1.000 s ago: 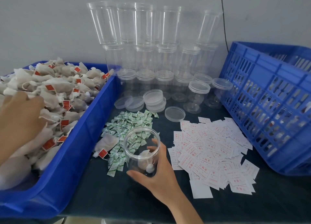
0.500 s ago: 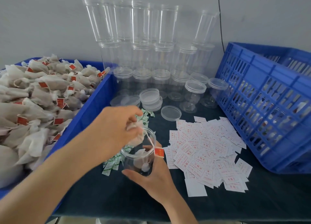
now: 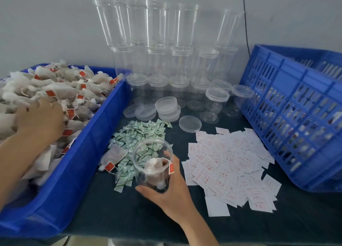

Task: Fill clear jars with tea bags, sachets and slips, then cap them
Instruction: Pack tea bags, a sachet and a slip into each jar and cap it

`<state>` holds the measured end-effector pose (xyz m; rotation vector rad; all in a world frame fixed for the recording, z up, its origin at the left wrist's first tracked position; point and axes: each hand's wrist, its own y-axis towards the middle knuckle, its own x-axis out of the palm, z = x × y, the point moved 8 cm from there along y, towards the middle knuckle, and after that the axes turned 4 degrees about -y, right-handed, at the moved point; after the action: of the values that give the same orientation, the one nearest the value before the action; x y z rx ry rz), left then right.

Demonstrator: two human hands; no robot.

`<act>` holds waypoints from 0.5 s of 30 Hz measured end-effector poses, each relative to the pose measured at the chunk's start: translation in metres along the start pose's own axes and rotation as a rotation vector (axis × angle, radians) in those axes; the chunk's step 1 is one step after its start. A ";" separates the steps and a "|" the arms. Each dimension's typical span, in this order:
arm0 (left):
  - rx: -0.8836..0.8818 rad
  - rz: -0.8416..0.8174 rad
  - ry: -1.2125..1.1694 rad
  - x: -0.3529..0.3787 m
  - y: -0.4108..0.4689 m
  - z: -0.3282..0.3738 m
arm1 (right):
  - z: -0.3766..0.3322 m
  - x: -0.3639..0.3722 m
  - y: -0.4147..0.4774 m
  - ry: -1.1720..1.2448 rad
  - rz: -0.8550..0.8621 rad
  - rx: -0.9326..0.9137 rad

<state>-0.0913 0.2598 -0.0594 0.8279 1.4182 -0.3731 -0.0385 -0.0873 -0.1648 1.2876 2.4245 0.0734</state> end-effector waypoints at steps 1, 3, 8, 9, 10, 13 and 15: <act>0.005 0.024 -0.026 -0.003 -0.002 0.001 | 0.000 0.000 0.000 0.000 0.002 -0.002; 0.010 0.052 0.015 -0.001 0.002 0.001 | 0.000 -0.001 0.000 0.005 0.006 -0.006; 0.016 0.060 0.035 -0.009 0.001 0.004 | 0.000 0.000 0.000 0.011 0.001 -0.002; 0.015 0.098 -0.015 -0.015 -0.003 0.004 | -0.001 0.000 0.000 0.010 0.002 -0.004; 0.011 0.151 -0.050 -0.021 -0.008 0.004 | -0.002 0.000 0.000 0.007 0.004 -0.006; 0.119 0.299 -0.064 -0.047 -0.018 0.020 | -0.002 -0.001 0.000 0.004 0.006 -0.010; 0.297 0.311 -0.153 -0.070 -0.026 0.047 | -0.001 0.000 0.001 0.005 0.005 -0.005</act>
<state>-0.0858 0.1925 -0.0025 1.2170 1.0840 -0.4036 -0.0381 -0.0870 -0.1636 1.2923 2.4235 0.0844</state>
